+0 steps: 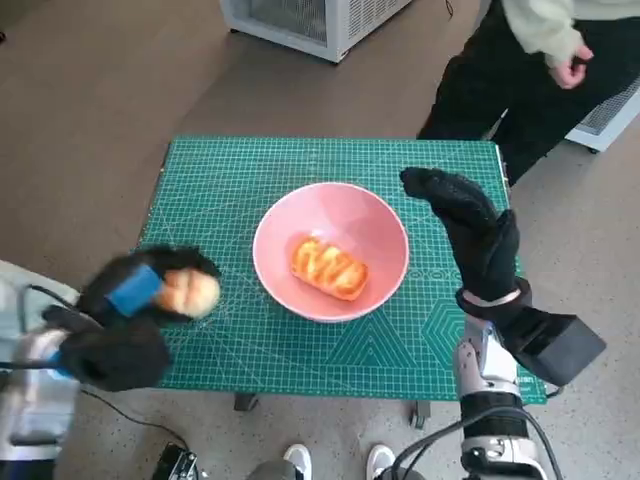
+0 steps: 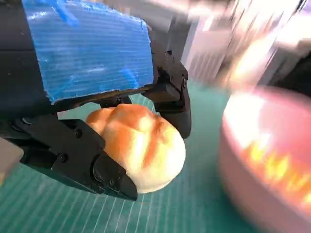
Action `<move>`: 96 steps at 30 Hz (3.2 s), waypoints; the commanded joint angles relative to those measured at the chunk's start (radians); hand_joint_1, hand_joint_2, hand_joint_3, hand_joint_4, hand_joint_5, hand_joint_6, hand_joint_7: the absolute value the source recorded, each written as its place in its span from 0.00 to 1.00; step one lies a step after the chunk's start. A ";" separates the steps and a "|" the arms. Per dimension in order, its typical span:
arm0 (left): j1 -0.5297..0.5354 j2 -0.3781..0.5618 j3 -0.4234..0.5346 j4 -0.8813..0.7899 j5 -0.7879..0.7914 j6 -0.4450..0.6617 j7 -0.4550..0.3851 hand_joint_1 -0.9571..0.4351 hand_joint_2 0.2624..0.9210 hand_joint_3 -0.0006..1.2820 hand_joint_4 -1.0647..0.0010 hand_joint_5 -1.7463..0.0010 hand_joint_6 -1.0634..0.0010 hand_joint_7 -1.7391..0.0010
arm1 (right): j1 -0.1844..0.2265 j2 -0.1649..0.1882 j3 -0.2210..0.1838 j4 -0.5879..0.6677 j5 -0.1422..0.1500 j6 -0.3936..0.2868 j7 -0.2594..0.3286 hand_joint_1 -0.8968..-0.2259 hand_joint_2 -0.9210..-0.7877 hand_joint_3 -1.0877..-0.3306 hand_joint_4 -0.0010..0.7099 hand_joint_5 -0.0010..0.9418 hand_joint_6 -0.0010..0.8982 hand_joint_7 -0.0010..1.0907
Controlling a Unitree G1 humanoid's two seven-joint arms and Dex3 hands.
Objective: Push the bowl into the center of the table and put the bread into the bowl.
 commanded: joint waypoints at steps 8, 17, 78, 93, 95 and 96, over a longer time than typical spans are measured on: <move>-0.164 -0.121 -0.022 0.003 -0.078 -0.175 0.102 0.69 0.98 0.01 0.23 0.39 0.37 0.38 | 0.030 -0.001 0.003 -0.009 -0.009 0.014 -0.017 0.23 0.00 0.30 0.25 0.00 0.00 0.53; -0.242 -0.207 -0.134 -0.042 0.050 -0.117 0.119 0.69 0.98 0.01 0.23 0.39 0.36 0.39 | 0.033 -0.002 0.001 -0.012 -0.007 0.015 -0.018 0.22 0.00 0.30 0.26 0.00 0.00 0.53; -0.263 -0.435 -0.181 0.242 -0.304 -0.430 0.095 0.19 0.99 0.32 0.89 1.00 0.89 1.00 | 0.082 -0.021 0.003 -0.091 -0.029 0.036 -0.076 0.24 0.00 0.30 0.26 0.00 0.00 0.53; -0.259 -0.574 -0.036 0.391 -0.780 -0.626 -0.146 0.14 1.00 0.35 0.95 1.00 0.89 0.98 | 0.048 -0.032 -0.001 -0.142 -0.040 0.066 -0.124 0.24 0.00 0.31 0.22 0.00 0.00 0.52; -0.262 -0.581 -0.023 0.396 -0.809 -0.626 -0.177 0.14 1.00 0.35 0.95 1.00 0.89 0.98 | 0.042 -0.035 0.001 -0.150 -0.045 0.069 -0.133 0.24 0.00 0.32 0.22 0.00 0.00 0.52; -0.261 -0.585 -0.016 0.391 -0.824 -0.619 -0.190 0.15 1.00 0.34 0.95 1.00 0.89 0.98 | 0.038 -0.037 0.001 -0.155 -0.047 0.070 -0.137 0.24 0.00 0.32 0.22 0.00 0.00 0.52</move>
